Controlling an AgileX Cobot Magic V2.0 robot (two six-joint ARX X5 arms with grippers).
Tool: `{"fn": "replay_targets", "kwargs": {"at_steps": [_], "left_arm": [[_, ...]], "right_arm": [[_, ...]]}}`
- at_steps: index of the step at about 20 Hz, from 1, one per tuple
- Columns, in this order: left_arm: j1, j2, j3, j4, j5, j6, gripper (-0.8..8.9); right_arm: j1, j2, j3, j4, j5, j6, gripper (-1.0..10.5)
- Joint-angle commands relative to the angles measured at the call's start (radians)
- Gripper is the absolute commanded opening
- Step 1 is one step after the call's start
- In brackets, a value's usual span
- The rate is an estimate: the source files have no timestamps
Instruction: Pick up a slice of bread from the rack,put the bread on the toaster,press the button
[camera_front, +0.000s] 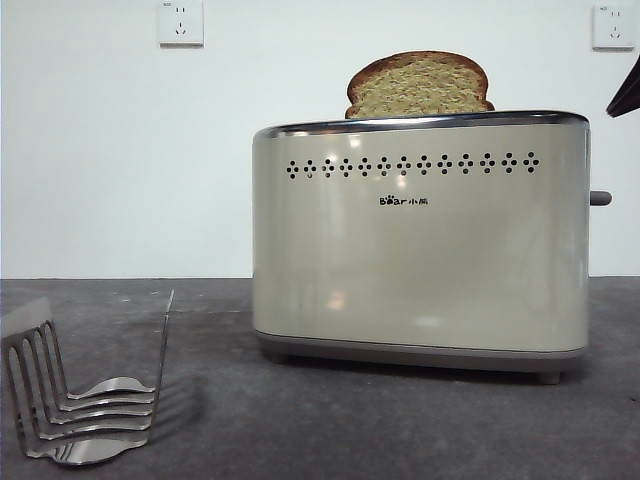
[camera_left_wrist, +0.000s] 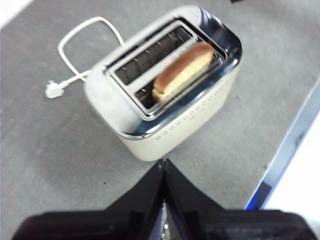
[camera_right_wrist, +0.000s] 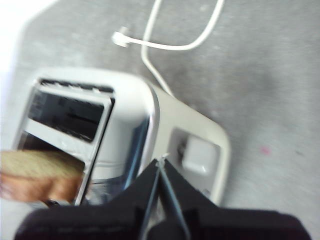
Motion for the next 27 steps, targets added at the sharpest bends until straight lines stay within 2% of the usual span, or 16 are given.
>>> {"fn": "replay_targets", "kwargs": {"at_steps": [1, 5, 10, 21, 27], "left_arm": [[0.01, -0.029, -0.008, 0.003, 0.005, -0.022, -0.08], [0.009, -0.08, -0.008, 0.003, 0.006, -0.068, -0.08], [0.009, -0.149, -0.008, 0.003, 0.006, -0.121, -0.08], [0.009, -0.246, -0.008, 0.003, 0.013, -0.145, -0.08], [0.009, -0.29, -0.008, 0.003, 0.012, -0.148, -0.08]], "right_arm": [[-0.013, 0.071, 0.003, 0.019, -0.064, 0.006, -0.1], [-0.013, 0.159, 0.003, 0.018, -0.1, -0.022, -0.1], [-0.012, 0.219, 0.003, 0.016, -0.1, -0.036, -0.1], [-0.012, 0.358, 0.003, 0.003, -0.095, -0.049, -0.1], [-0.012, 0.412, 0.003, -0.037, -0.061, -0.092, -0.1]]}}
